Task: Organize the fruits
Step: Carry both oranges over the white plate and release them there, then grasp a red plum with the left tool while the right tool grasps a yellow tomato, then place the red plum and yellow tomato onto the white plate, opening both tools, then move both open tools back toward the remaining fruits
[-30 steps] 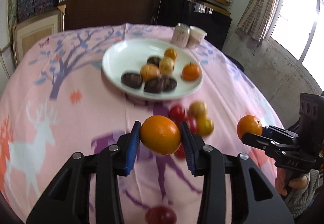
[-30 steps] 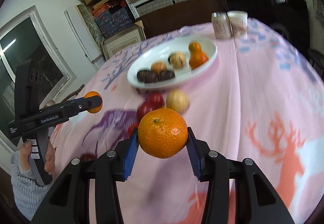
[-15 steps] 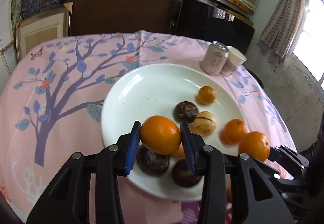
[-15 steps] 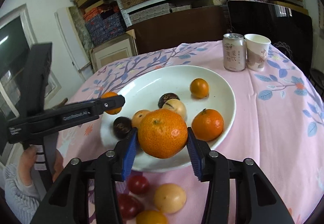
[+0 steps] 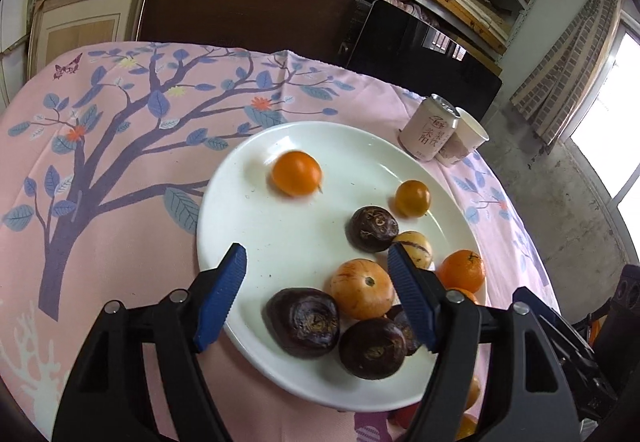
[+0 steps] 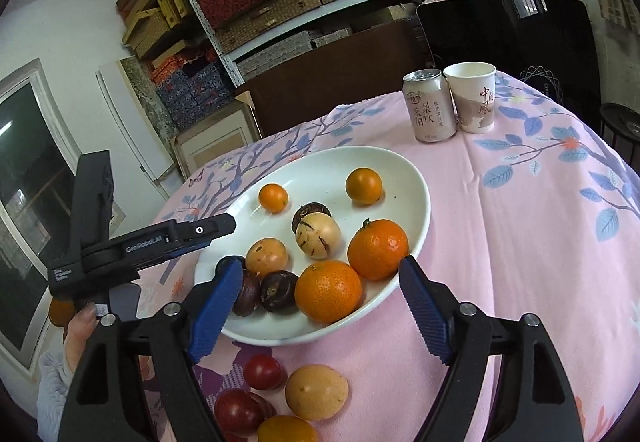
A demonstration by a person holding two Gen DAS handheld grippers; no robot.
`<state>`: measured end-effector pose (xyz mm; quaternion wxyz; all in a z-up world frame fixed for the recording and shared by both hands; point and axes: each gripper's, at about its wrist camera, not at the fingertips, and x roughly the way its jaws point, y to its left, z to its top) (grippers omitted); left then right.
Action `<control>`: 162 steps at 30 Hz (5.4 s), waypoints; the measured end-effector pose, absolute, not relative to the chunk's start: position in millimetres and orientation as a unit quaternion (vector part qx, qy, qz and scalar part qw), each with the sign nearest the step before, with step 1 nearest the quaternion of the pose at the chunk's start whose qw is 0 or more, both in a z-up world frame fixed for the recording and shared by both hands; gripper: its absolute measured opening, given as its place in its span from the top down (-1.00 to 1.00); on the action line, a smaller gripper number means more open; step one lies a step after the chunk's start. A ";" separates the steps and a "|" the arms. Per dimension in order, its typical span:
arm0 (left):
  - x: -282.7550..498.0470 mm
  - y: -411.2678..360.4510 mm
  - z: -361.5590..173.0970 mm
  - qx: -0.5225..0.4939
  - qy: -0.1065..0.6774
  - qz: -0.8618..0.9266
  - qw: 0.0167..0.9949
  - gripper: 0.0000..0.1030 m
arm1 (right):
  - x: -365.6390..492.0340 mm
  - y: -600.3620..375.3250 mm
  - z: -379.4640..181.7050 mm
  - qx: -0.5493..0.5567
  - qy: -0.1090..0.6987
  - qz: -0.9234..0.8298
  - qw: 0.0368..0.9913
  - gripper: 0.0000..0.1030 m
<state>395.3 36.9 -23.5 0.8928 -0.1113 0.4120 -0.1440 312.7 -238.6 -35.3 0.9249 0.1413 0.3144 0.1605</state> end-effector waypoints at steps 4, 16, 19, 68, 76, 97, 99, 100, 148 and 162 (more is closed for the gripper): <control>372.9 33.2 -18.9 -0.082 0.404 -0.130 0.902 -0.69 | 308.4 -242.1 -32.7 0.144 0.306 0.154 0.928 -0.58; 242.0 71.1 -12.7 -0.098 0.364 -0.123 0.918 -0.87 | 268.2 -260.3 -37.3 0.156 0.307 0.146 0.927 -0.72; 196.1 68.7 -19.4 -0.080 0.356 -0.132 0.922 -0.87 | 252.4 -270.7 -39.1 0.165 0.301 0.135 0.929 -0.79; 139.7 9.6 -71.5 0.049 0.471 -0.167 0.865 -0.78 | 236.5 -198.3 -78.8 -0.021 0.400 0.183 0.898 -0.12; 139.5 15.6 -69.7 0.020 0.466 -0.172 0.868 -0.82 | 239.6 -196.1 -85.0 -0.008 0.418 0.201 0.886 0.15; 124.1 28.0 -61.1 0.002 0.437 -0.143 0.888 0.26 | 236.9 -207.1 -73.0 0.028 0.398 0.213 0.892 0.28; 129.8 28.2 -52.5 0.009 0.424 -0.137 0.895 0.26 | 235.9 -210.3 -69.1 0.034 0.389 0.212 0.896 0.28; 133.8 28.4 -47.2 0.011 0.417 -0.135 0.899 0.26 | 235.6 -212.0 -67.4 0.038 0.386 0.212 0.897 0.28; 380.7 19.8 11.9 -0.020 0.305 -0.041 0.951 -0.82 | 372.8 -267.3 -19.2 0.172 0.322 0.133 0.921 -0.48; 301.3 -7.8 3.7 0.064 0.302 -0.011 0.951 -0.88 | 295.7 -269.0 -32.4 0.145 0.320 0.139 0.926 -0.60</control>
